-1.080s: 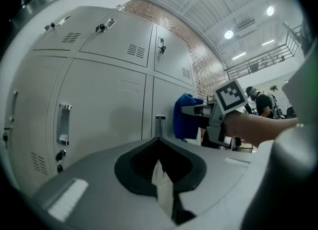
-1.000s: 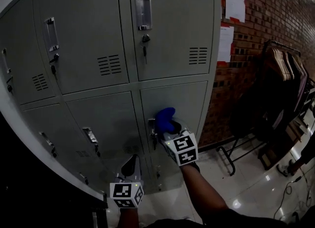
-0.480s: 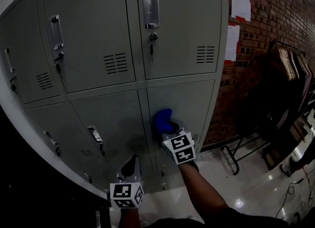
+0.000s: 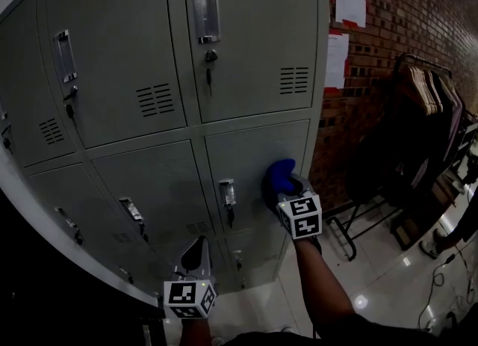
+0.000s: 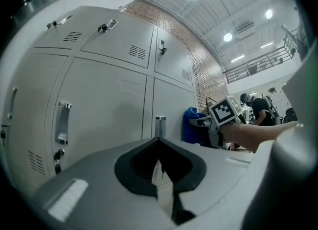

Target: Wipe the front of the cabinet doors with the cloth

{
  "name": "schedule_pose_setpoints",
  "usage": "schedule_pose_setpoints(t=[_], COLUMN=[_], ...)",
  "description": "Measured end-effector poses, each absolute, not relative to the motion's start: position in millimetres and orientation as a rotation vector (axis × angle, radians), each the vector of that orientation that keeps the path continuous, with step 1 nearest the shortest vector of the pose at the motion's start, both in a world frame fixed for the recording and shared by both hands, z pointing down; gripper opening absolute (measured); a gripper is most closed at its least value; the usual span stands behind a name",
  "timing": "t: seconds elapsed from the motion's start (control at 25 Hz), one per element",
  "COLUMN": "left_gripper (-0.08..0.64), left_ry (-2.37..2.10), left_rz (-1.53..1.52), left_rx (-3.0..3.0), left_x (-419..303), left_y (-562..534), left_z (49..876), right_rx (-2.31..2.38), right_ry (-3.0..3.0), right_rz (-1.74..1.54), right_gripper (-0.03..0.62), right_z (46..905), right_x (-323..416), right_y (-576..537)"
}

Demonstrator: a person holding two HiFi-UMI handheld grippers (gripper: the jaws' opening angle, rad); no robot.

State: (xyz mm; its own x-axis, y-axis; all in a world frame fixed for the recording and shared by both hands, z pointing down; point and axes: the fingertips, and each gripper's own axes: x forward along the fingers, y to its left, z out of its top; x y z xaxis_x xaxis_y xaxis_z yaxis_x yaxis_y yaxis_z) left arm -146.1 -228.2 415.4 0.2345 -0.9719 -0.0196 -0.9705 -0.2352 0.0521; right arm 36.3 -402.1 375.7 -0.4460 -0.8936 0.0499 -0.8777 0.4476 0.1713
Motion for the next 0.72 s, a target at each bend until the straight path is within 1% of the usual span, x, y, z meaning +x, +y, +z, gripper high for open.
schedule_pose_setpoints(t=[0.24, 0.4, 0.52, 0.72], left_gripper=[0.012, 0.012, 0.012, 0.012], left_ry=[-1.93, -1.927, -1.909, -1.914], left_rz=[-0.082, -0.075, -0.064, -0.072], left_rx=[2.455, 2.451, 2.449, 2.457], left_x=[-142.5, -141.7, -139.9, -141.5], left_y=[-228.7, -230.1, -228.1, -224.2], left_z=[411.8, 415.8, 419.8, 416.4], right_rx=[1.69, 1.704, 1.645, 1.363], right_ry=[-2.443, -2.422, -2.542, -2.739], right_rz=[-0.154, -0.17, -0.201, -0.203], right_gripper=[0.054, 0.054, 0.054, 0.054], right_z=[381.3, 378.4, 370.5, 388.3], right_x=[96.0, 101.7, 73.6, -21.3], right_y=[-419.8, -417.4, -395.0, -362.6])
